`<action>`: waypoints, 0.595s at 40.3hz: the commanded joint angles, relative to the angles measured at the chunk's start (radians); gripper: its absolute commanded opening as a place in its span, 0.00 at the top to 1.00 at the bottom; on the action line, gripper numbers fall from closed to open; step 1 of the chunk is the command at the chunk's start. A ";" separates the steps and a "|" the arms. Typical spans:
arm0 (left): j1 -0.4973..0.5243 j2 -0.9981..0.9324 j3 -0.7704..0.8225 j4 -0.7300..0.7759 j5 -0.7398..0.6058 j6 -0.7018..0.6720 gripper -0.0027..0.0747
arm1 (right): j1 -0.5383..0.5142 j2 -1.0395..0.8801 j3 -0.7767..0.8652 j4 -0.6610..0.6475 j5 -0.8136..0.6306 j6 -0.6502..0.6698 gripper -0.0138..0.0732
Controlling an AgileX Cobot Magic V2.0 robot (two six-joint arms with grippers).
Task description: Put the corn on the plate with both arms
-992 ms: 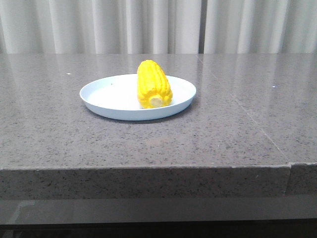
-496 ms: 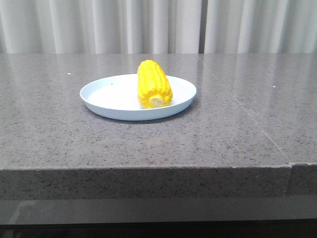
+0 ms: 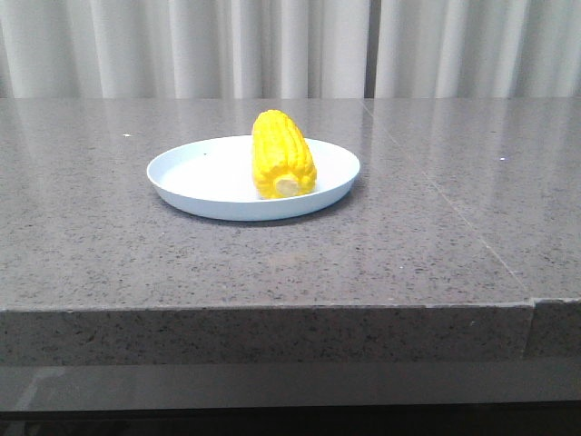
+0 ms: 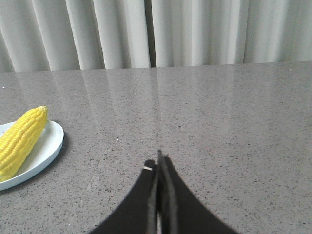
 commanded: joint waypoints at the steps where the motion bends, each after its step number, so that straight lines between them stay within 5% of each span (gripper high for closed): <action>1: 0.001 0.010 -0.024 -0.004 -0.085 -0.011 0.99 | -0.005 0.010 -0.025 -0.019 -0.085 -0.011 0.92; 12: 0.003 -0.002 0.016 -0.008 -0.107 -0.011 0.99 | -0.005 0.010 -0.025 -0.019 -0.085 -0.011 0.92; 24: 0.121 -0.164 0.247 -0.056 -0.127 -0.011 0.99 | -0.005 0.010 -0.025 -0.019 -0.085 -0.011 0.92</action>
